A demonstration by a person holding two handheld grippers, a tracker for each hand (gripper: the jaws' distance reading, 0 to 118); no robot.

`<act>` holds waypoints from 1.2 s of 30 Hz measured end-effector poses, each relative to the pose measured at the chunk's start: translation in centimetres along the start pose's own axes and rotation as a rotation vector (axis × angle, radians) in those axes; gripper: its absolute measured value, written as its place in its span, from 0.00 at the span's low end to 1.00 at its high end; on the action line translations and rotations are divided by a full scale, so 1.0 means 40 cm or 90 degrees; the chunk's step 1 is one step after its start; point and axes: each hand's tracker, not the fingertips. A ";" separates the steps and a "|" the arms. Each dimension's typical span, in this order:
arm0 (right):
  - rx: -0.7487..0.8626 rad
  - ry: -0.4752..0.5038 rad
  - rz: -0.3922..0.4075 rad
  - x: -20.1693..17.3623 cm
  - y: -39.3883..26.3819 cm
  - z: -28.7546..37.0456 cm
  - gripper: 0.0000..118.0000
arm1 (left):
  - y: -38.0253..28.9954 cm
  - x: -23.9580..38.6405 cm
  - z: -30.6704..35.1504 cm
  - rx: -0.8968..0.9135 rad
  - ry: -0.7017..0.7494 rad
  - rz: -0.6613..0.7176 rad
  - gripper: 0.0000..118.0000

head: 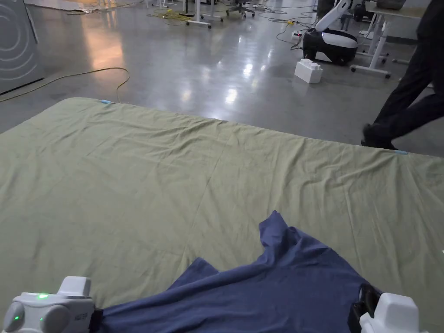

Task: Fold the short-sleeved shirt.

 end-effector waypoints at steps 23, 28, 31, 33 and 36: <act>-0.345 0.141 0.161 0.093 0.056 -0.724 0.71 | -0.001 0.033 0.085 0.079 -0.026 0.054 0.04; -0.386 0.161 0.175 0.072 0.027 -0.796 0.71 | -0.001 0.037 0.071 0.075 -0.019 0.044 0.04; -0.377 0.173 0.182 0.059 0.028 -0.803 0.64 | 0.000 0.034 0.072 0.078 -0.011 0.046 0.04; -0.379 0.195 0.170 0.056 0.027 -0.806 0.48 | 0.002 0.031 0.073 0.080 -0.010 0.049 0.04; -0.371 0.186 0.171 0.038 0.031 -0.803 0.18 | 0.002 0.032 0.074 0.081 -0.001 0.043 0.04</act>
